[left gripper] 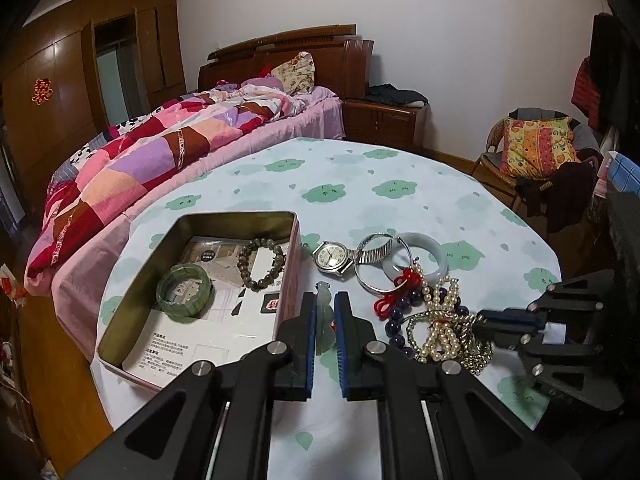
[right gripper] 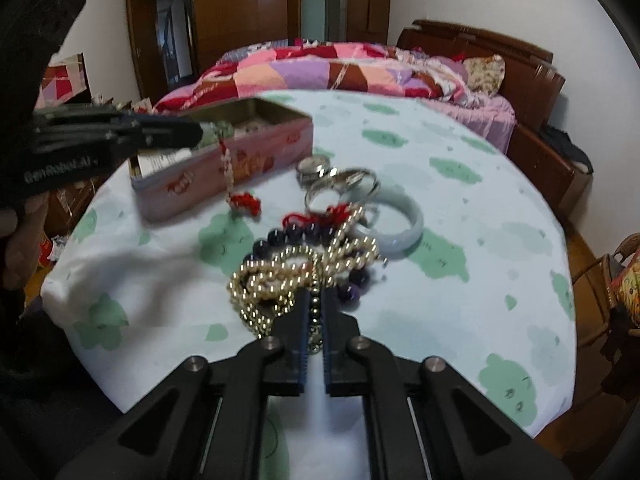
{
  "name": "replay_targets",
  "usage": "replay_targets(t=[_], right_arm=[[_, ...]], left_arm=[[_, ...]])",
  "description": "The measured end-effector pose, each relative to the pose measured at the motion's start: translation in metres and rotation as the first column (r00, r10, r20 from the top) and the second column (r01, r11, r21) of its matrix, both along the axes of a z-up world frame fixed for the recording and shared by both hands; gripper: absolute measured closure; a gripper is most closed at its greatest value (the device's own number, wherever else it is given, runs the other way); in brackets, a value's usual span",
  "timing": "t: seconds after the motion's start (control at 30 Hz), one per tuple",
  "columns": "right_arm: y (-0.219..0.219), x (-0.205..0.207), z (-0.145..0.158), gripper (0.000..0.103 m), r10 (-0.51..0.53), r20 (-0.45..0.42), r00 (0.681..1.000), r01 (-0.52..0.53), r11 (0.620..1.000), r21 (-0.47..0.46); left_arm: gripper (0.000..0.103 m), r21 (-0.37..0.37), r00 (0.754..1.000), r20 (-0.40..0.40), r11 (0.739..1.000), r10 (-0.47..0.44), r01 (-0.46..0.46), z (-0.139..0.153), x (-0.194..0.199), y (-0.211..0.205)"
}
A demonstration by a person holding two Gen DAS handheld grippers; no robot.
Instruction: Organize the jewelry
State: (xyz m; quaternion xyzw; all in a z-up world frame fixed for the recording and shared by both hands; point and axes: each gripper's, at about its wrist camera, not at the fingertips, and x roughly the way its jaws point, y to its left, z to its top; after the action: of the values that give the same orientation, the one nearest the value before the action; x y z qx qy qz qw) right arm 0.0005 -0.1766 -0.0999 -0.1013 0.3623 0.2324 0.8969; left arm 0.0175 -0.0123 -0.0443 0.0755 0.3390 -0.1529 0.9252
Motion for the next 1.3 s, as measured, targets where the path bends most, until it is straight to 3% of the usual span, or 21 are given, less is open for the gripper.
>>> replay_targets(t=[0.23, 0.67, 0.9, 1.3], right_arm=[[-0.012, -0.005, 0.041, 0.097, -0.049, 0.106, 0.993, 0.041, 0.996, 0.081], [-0.003, -0.008, 0.095, 0.097, -0.038, 0.249, 0.968, 0.003, 0.99, 0.14], [0.0, -0.001, 0.106, 0.097, -0.037, 0.274, 0.961, -0.004, 0.989, 0.149], [0.02, 0.035, 0.108, 0.097, 0.006, 0.242, 0.97, -0.051, 0.982, 0.183]], left_arm=[[0.095, -0.032, 0.999, 0.039, 0.999, 0.011, -0.01, 0.019, -0.004, 0.009], [0.095, -0.068, 0.989, 0.133, 0.996, 0.06, -0.051, 0.066, -0.005, 0.037], [0.095, -0.066, 0.989, 0.136, 0.996, 0.062, -0.053, 0.068, -0.003, 0.039], [0.095, -0.022, 0.984, 0.141, 0.994, 0.113, -0.111, 0.071, 0.021, 0.063]])
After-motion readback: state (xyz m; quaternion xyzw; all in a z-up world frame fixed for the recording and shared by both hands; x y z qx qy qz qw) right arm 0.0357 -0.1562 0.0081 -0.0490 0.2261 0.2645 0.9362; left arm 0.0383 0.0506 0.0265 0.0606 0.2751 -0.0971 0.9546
